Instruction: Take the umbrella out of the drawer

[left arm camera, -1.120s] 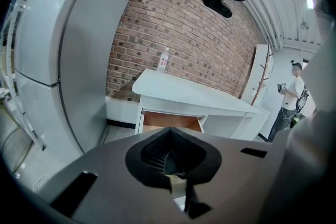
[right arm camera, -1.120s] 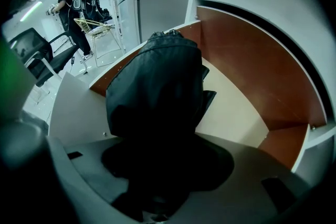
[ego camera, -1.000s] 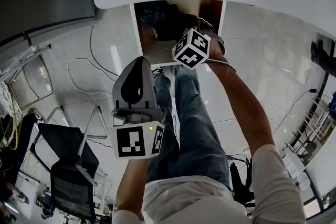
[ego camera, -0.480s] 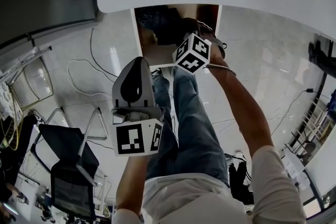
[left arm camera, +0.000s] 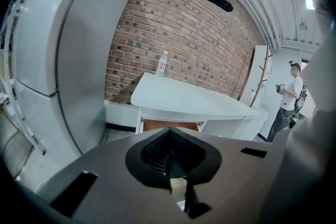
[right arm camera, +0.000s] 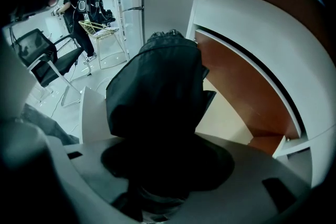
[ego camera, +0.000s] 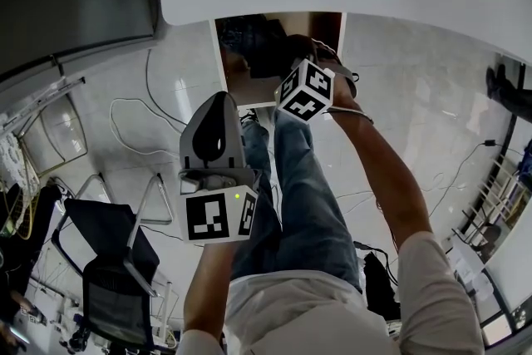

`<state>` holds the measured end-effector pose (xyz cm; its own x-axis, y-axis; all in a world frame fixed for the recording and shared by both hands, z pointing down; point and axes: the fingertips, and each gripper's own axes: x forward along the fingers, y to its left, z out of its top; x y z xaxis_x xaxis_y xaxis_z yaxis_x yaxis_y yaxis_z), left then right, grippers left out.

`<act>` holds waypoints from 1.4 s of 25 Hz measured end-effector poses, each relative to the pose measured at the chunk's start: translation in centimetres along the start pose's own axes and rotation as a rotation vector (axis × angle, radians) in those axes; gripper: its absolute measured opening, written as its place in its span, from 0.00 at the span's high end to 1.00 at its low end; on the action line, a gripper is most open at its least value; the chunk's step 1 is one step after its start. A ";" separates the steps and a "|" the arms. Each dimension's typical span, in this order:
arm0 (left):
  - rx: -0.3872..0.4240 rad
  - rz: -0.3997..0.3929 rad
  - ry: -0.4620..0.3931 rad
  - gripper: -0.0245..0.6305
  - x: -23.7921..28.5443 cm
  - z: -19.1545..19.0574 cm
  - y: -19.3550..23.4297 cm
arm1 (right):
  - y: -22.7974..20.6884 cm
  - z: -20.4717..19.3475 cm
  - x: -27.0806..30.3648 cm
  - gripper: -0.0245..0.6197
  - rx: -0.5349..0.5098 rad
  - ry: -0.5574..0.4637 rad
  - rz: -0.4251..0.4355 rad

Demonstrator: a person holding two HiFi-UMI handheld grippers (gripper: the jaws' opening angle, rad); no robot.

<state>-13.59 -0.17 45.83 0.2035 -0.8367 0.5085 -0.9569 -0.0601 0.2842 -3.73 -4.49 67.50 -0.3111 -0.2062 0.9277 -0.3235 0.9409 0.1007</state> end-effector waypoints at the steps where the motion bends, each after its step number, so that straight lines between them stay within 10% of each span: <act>1: 0.001 -0.001 0.001 0.94 -0.1 0.1 -0.1 | 0.0 0.0 -0.3 0.58 0.002 0.000 0.000; 35: 0.099 -0.012 0.021 0.94 -3.9 3.4 -2.9 | 0.4 1.4 -10.6 0.58 0.032 -0.065 0.003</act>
<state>-12.32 1.36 40.25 0.2186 -0.8240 0.5227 -0.9699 -0.1248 0.2089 -1.80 -2.31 57.21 -0.3689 -0.2211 0.9028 -0.3504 0.9327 0.0853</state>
